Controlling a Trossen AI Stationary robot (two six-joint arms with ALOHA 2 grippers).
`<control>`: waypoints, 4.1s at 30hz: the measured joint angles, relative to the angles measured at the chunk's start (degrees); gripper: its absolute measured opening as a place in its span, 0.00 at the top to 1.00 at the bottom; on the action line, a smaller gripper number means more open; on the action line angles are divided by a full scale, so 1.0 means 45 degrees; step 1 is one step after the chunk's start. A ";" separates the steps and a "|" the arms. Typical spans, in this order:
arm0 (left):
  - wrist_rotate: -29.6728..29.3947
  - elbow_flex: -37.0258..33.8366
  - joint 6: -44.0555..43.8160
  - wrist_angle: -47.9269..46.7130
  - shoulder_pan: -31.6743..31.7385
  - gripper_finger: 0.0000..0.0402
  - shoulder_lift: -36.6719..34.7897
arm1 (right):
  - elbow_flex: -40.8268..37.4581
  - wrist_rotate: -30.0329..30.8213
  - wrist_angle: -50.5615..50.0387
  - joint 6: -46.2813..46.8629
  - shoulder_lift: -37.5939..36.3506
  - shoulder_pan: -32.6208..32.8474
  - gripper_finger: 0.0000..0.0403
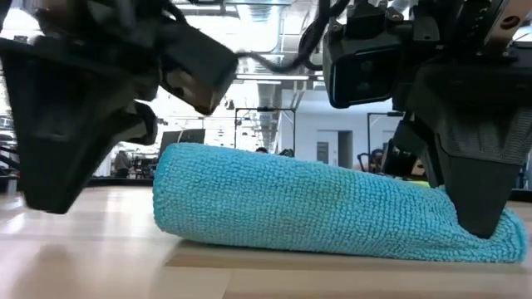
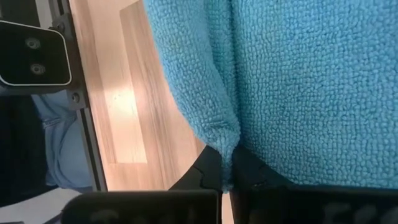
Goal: Roll microfiber towels into tight, uniform cylinder then place into a basket
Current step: Roll the blue microfiber cloth
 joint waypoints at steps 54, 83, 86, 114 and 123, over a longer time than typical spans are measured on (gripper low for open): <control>-0.6465 -0.1047 0.4515 0.5558 -0.0963 0.92 -0.0024 | -0.0011 0.0179 0.0124 -0.0001 0.0000 -0.0024 0.94; -0.6239 -0.1599 0.1730 0.5688 -0.0758 0.92 -0.0039 | -0.0019 0.0179 0.1043 -0.0617 0.0049 -0.0019 0.65; -0.6230 -0.1599 0.1641 0.5688 -0.0758 0.92 -0.0034 | -0.0015 -0.0311 0.1035 -0.0779 -0.0048 -0.0130 0.61; -0.6148 -0.1614 0.0250 0.5684 -0.0729 0.92 -0.0019 | -0.0044 0.9903 -0.0312 -0.6761 -0.1855 0.3812 0.64; -0.5845 -0.1614 -0.0135 0.5688 -0.0523 0.92 -0.0023 | -0.0015 0.9802 0.0092 -0.7713 -0.1384 0.3569 0.64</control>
